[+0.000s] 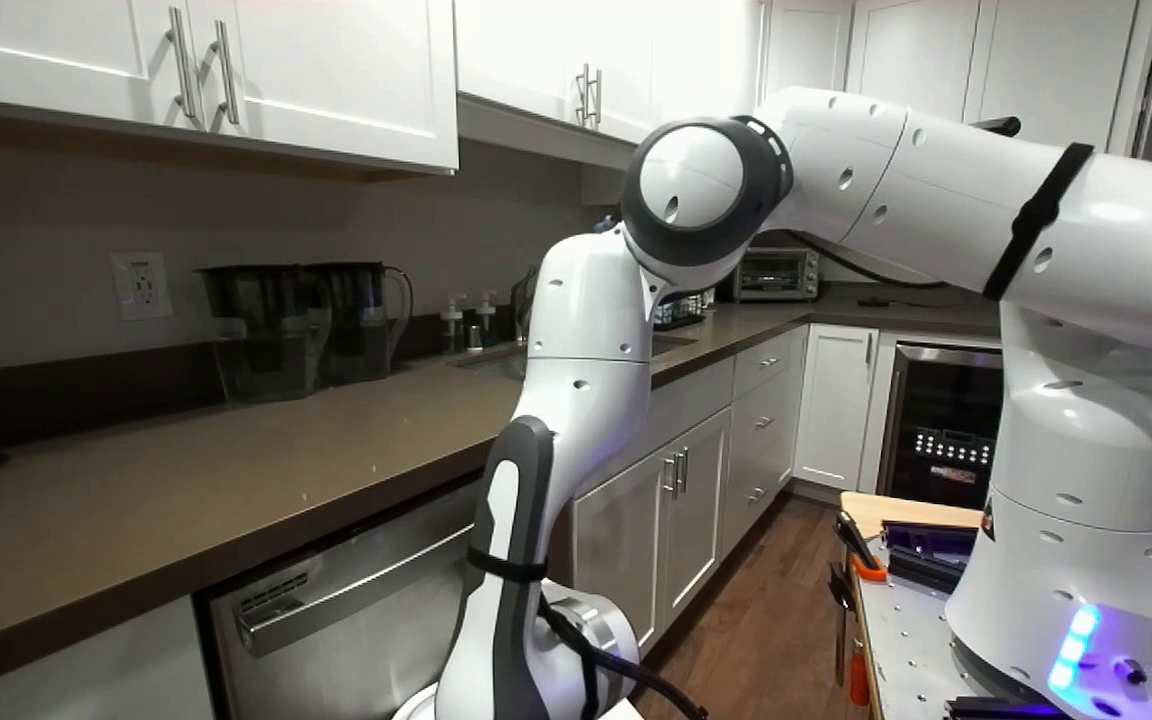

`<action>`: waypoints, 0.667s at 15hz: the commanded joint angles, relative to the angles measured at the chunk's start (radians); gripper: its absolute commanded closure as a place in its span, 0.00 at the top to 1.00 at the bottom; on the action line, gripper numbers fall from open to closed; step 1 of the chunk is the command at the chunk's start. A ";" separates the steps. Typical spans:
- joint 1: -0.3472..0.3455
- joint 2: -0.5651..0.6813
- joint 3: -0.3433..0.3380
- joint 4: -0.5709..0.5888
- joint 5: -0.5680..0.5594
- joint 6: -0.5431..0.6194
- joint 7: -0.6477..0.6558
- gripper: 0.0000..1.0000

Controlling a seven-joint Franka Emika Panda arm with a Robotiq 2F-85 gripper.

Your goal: Open the lid of the white bin

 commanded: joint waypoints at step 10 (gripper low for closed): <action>-0.032 -0.206 0.048 -0.272 -0.065 0.039 0.087 1.00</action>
